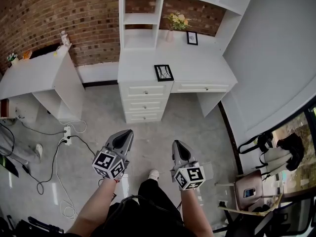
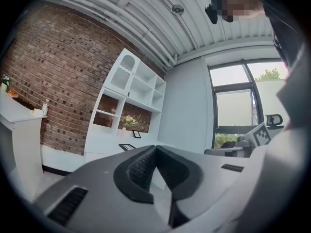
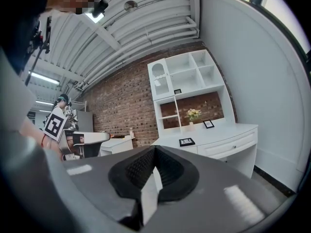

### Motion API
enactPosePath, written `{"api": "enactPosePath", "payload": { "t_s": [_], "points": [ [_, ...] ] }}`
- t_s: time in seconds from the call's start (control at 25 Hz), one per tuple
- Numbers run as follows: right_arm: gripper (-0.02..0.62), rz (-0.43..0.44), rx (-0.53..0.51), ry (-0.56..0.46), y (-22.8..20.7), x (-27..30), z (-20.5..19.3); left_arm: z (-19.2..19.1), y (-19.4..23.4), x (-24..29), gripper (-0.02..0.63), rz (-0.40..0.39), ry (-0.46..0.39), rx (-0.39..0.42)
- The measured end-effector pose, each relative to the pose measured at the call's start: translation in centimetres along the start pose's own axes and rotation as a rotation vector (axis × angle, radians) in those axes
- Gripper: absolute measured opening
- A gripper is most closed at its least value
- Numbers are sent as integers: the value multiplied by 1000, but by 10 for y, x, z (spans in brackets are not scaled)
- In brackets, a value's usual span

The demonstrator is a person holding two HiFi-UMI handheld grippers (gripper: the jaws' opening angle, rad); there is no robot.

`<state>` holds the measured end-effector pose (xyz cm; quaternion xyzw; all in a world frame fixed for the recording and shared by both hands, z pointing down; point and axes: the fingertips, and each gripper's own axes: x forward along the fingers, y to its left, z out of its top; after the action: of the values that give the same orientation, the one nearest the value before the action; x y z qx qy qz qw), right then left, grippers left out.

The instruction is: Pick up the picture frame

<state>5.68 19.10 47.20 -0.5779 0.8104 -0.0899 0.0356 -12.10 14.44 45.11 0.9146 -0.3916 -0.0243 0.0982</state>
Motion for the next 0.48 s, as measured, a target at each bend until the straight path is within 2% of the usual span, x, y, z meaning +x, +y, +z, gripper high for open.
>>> {"api": "enactPosePath", "payload": {
  "t_s": [0.48],
  "points": [
    [3,33,20,17,-70,85,16,16,34,89,-2,38,-11,10]
  ]
}}
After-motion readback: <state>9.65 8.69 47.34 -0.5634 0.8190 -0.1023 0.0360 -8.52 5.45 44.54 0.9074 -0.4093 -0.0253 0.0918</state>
